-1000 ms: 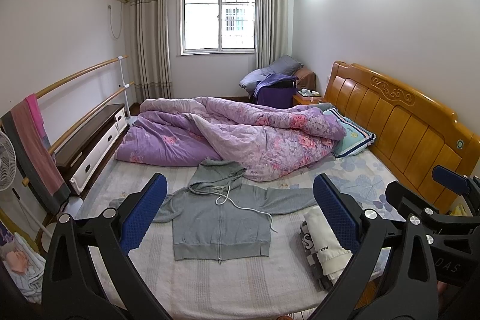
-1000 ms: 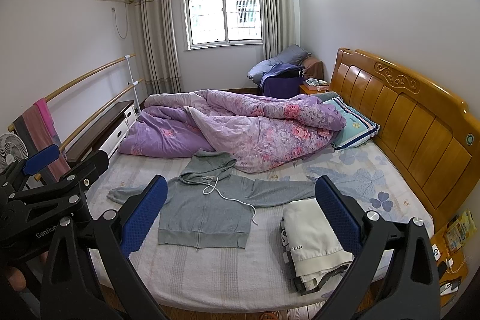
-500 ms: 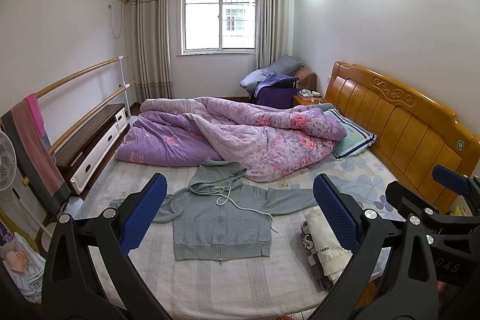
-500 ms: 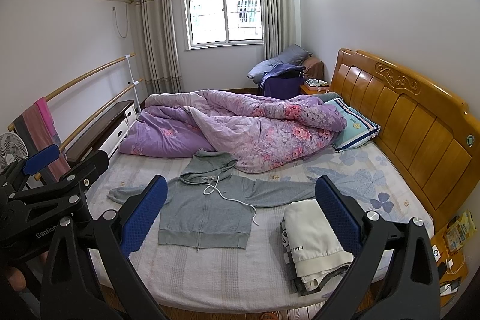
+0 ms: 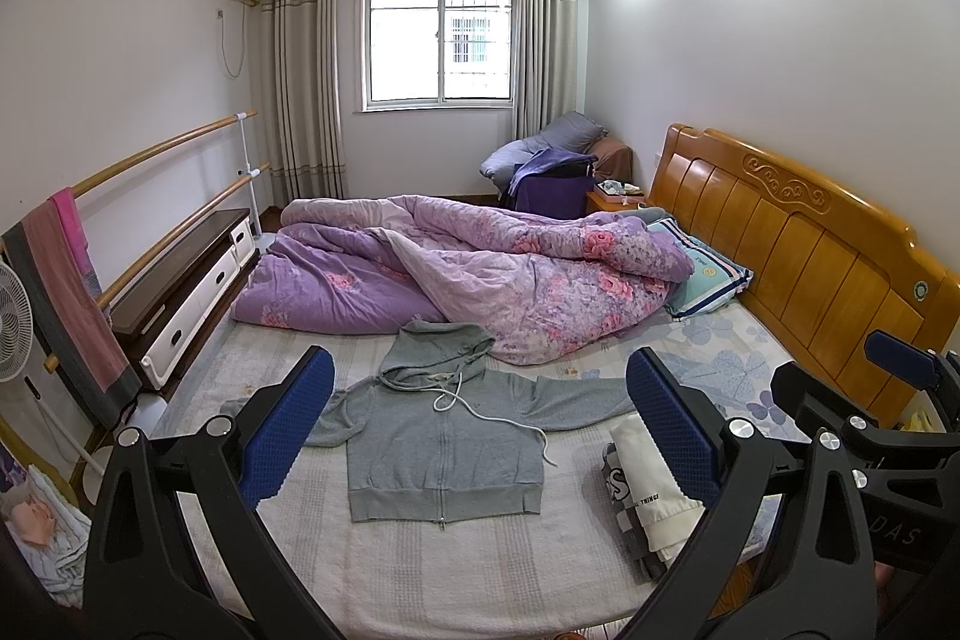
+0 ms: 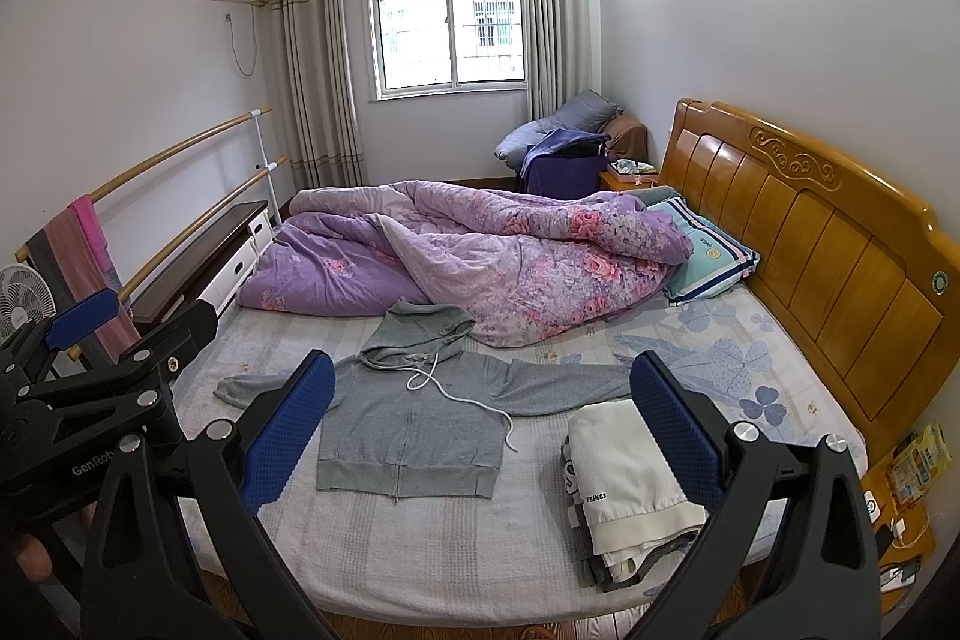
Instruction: Fold large clothes
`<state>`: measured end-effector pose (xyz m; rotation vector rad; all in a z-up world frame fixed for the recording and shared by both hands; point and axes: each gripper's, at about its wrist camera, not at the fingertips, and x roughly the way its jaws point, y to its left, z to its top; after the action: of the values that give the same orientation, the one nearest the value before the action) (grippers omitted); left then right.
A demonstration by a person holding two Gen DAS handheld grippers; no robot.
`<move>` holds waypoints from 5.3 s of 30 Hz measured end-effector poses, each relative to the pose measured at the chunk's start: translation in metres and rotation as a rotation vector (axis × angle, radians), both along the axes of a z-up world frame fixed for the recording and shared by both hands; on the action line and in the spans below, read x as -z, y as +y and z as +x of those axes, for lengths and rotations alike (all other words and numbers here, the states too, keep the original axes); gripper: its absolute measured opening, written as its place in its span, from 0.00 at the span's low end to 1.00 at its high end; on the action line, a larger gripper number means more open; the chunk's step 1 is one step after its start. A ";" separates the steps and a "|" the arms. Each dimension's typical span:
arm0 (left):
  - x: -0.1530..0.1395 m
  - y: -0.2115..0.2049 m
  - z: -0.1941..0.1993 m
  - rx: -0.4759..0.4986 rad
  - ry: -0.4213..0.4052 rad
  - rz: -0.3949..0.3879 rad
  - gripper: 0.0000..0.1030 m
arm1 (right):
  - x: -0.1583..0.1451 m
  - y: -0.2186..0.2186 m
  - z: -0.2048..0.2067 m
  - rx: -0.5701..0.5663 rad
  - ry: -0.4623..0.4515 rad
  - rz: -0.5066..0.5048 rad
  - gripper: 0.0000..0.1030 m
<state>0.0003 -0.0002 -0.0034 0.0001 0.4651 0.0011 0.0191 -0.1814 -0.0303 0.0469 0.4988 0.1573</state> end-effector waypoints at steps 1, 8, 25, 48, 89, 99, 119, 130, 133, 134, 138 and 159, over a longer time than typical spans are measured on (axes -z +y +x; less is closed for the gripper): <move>0.006 0.000 0.001 0.000 0.000 -0.001 0.95 | 0.000 0.000 0.000 0.000 -0.001 0.000 0.92; 0.009 -0.001 0.001 0.000 -0.001 0.000 0.95 | -0.002 0.001 0.000 0.000 -0.002 -0.002 0.92; 0.012 0.007 0.005 -0.003 0.008 -0.012 0.95 | -0.001 0.004 0.002 -0.003 0.005 -0.011 0.92; 0.071 0.043 0.101 -0.086 0.182 -0.051 0.95 | 0.050 0.044 0.114 -0.118 0.152 -0.019 0.92; 0.570 0.649 0.364 -0.841 0.578 -0.754 0.93 | 0.484 0.361 0.481 -0.271 0.947 0.092 0.20; 0.638 0.711 0.394 -0.849 0.561 -0.829 0.68 | 0.540 0.402 0.522 -0.314 0.952 0.097 0.18; 0.464 0.660 0.376 -0.588 0.209 -0.507 0.06 | 0.620 0.450 0.578 -0.326 1.052 0.122 0.00; 0.372 0.410 0.477 -0.145 0.043 -0.483 0.06 | 0.546 0.263 0.570 -0.263 0.910 0.302 0.01; 0.389 0.333 0.509 -0.034 0.081 -0.509 0.06 | 0.523 0.177 0.571 -0.165 0.837 0.248 0.01; 0.400 0.302 0.521 -0.007 0.111 -0.495 0.06 | 0.516 0.156 0.571 -0.139 0.818 0.222 0.01; 0.448 0.195 0.553 0.084 0.188 -0.445 0.06 | 0.485 0.046 0.573 -0.003 0.719 0.168 0.01; 0.663 -0.013 0.577 0.153 0.703 -0.279 0.41 | 0.532 -0.260 0.614 0.612 0.768 0.416 0.22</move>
<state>0.5775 -0.0134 -0.6663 -0.2446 1.1643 -0.2198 0.6326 -0.4415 -0.5618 0.6793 1.1840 -0.3796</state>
